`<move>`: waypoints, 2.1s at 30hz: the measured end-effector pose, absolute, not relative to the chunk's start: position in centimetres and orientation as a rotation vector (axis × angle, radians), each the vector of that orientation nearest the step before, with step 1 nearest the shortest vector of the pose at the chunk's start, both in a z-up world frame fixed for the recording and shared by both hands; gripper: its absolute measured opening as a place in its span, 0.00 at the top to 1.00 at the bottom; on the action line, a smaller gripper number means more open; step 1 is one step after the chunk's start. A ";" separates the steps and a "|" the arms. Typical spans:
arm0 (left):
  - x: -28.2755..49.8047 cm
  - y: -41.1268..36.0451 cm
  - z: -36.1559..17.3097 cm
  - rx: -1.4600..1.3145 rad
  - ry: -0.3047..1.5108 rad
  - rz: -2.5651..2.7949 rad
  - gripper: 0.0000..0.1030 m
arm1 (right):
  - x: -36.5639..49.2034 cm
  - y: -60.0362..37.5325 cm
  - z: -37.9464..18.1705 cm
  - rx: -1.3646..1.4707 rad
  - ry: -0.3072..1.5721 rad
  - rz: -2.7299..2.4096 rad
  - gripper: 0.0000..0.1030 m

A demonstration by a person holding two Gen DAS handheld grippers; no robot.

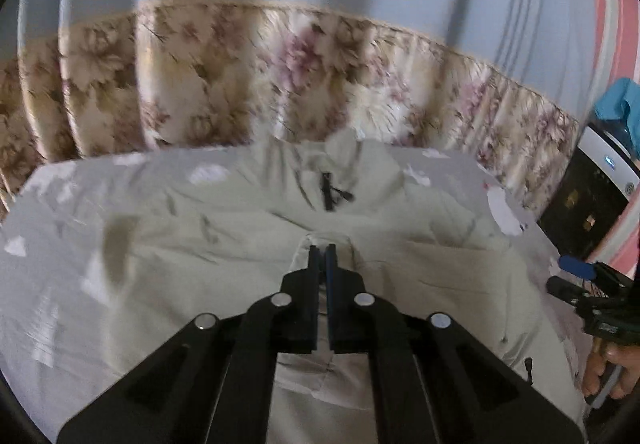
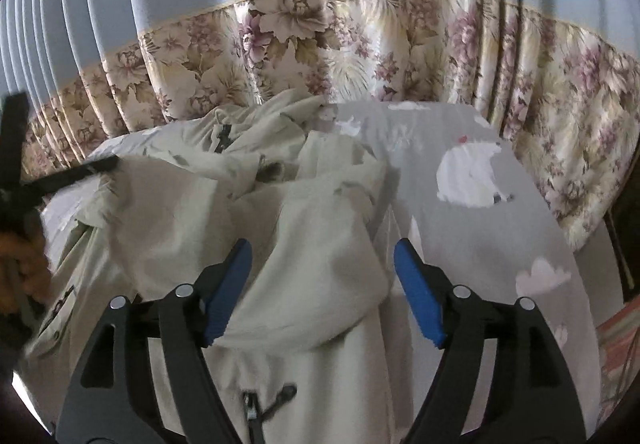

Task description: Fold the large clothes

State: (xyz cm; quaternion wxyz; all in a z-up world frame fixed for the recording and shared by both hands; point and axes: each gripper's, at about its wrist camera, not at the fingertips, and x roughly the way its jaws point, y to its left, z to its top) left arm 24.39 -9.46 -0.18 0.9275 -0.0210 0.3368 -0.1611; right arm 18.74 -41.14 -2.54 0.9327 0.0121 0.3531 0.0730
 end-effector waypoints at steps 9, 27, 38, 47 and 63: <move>24.4 -2.6 1.0 -0.054 0.642 -0.159 0.98 | 24.5 -39.2 -3.3 0.030 0.809 0.164 0.28; 21.3 -2.5 10.0 -0.125 0.329 -0.243 0.98 | 24.6 -42.3 -0.2 0.171 0.618 0.144 0.96; 26.6 -2.3 1.8 -0.062 0.667 -0.189 0.98 | 24.8 -41.2 -1.9 0.073 0.713 0.061 0.21; 30.3 -5.5 -5.1 -0.044 0.856 -0.271 0.21 | 25.7 -39.0 0.5 0.033 0.674 0.117 0.15; 29.9 -3.8 -7.4 0.002 0.887 -0.192 0.73 | 29.1 -35.7 -7.4 -0.103 0.879 0.084 0.11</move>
